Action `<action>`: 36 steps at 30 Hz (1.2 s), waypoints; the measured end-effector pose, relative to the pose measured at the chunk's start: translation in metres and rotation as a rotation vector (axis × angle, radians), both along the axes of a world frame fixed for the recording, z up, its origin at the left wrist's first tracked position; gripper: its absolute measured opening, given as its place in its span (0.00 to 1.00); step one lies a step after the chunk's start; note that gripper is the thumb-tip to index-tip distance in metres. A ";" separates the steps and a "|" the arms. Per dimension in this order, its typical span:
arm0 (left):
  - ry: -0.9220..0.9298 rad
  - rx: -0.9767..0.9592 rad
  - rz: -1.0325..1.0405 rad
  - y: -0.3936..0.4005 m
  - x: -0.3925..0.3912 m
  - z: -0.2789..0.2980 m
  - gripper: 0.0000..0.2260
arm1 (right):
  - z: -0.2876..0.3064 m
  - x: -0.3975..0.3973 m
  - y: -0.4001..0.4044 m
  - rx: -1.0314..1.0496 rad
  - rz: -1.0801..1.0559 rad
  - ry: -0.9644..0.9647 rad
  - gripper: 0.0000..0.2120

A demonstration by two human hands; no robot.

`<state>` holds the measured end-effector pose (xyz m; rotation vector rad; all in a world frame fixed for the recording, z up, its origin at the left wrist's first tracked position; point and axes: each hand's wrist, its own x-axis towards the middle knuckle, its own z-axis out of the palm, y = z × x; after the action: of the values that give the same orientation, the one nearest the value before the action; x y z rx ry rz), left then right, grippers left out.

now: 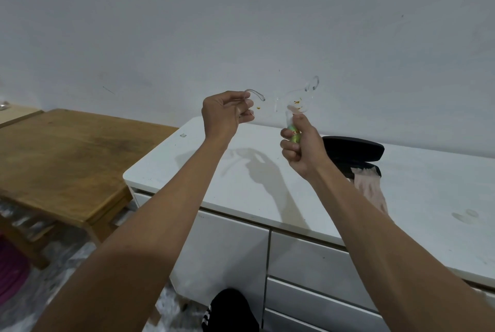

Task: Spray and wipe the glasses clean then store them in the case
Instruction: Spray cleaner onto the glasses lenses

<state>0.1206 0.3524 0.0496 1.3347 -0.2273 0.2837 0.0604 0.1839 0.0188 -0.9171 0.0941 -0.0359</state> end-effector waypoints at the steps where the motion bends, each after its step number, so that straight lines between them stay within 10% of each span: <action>1: 0.001 0.001 0.004 -0.001 -0.001 0.000 0.07 | 0.001 0.000 0.004 0.024 0.015 0.002 0.10; 36: 0.009 -0.008 0.048 0.001 -0.004 -0.010 0.04 | -0.001 -0.001 -0.004 -0.208 -0.217 0.014 0.18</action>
<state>0.1171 0.3536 0.0400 1.3346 -0.1862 0.3184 0.0591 0.1799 0.0175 -1.1121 0.2058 -0.2447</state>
